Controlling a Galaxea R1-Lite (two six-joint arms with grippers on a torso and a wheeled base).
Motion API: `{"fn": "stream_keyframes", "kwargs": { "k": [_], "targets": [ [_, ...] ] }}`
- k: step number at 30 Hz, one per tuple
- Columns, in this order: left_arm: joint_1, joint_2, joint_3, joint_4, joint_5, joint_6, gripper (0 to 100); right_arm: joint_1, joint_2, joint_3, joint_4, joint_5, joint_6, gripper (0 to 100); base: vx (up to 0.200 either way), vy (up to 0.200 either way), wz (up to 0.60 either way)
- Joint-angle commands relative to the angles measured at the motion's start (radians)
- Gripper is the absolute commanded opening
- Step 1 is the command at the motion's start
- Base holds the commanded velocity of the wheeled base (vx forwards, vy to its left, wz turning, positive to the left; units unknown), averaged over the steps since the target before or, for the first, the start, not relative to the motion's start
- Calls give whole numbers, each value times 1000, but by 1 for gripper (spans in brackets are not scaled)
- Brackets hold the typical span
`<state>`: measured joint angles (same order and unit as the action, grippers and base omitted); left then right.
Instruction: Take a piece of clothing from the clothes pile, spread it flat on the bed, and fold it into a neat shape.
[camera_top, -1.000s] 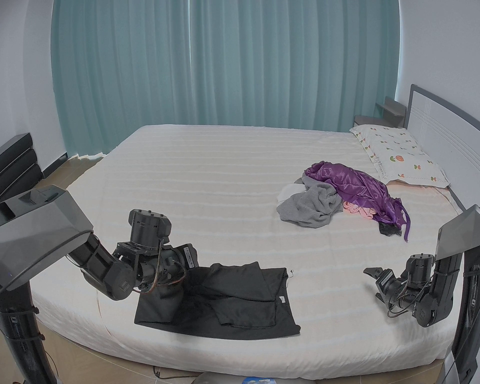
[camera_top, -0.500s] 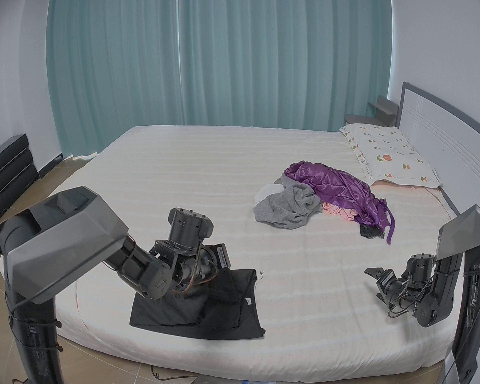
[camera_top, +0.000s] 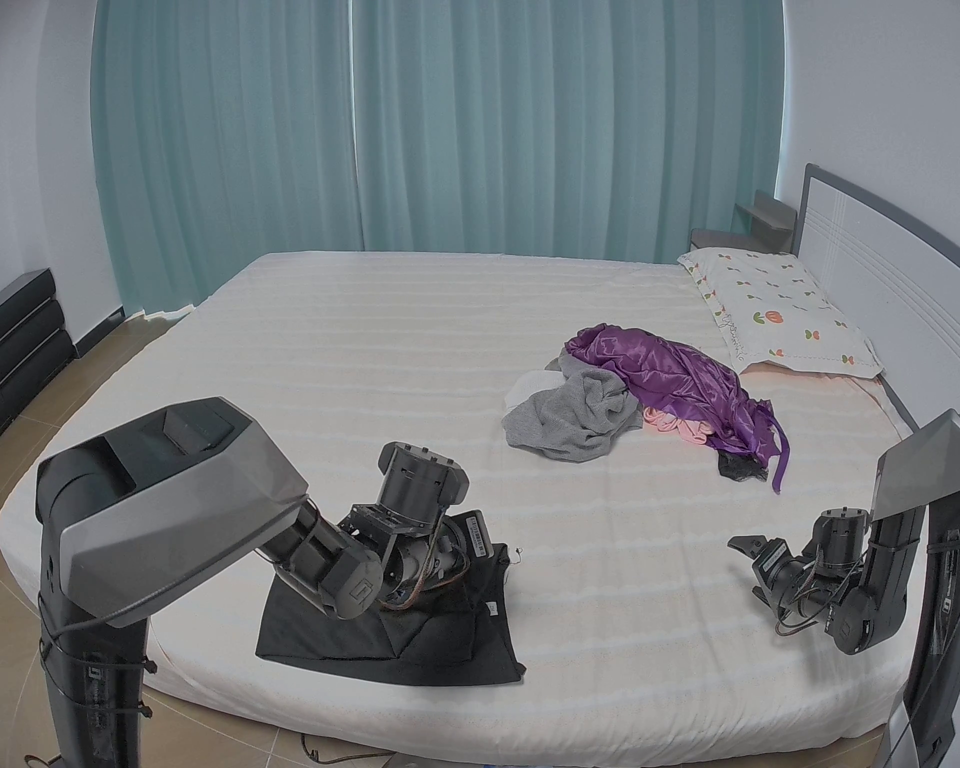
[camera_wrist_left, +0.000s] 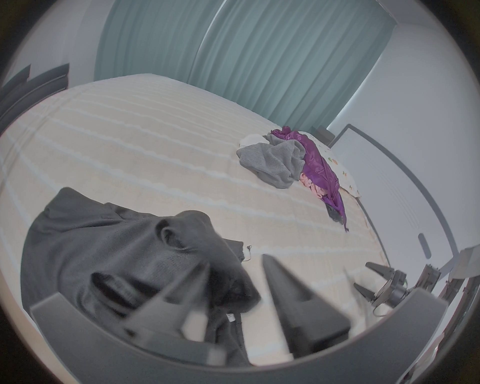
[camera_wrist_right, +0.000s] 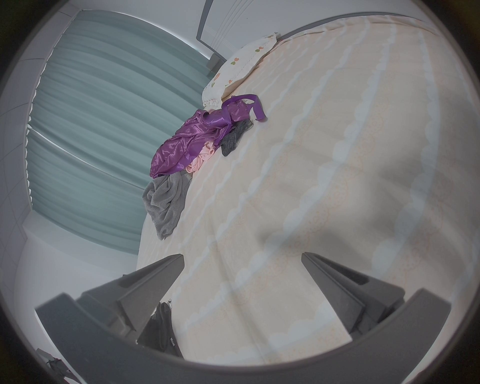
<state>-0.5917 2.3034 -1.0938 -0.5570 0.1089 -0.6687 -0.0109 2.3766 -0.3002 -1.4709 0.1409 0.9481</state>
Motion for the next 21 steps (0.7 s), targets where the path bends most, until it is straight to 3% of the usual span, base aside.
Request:
{"fn": "stream_keyframes", "kwargs": {
  "k": [1,12,21],
  "targets": [
    [-19,7,-20,5,0,-20,100,0,1,1,0,0,0,100,0,0,0],
    [24,-96,109,-6,0,-80,100,2,3,4,-2,2,0,100,0,0,0],
    [98,-176,305,-23,-17,-267,100,2,3,6,0,0,-2,100,0,0,0]
  ]
}}
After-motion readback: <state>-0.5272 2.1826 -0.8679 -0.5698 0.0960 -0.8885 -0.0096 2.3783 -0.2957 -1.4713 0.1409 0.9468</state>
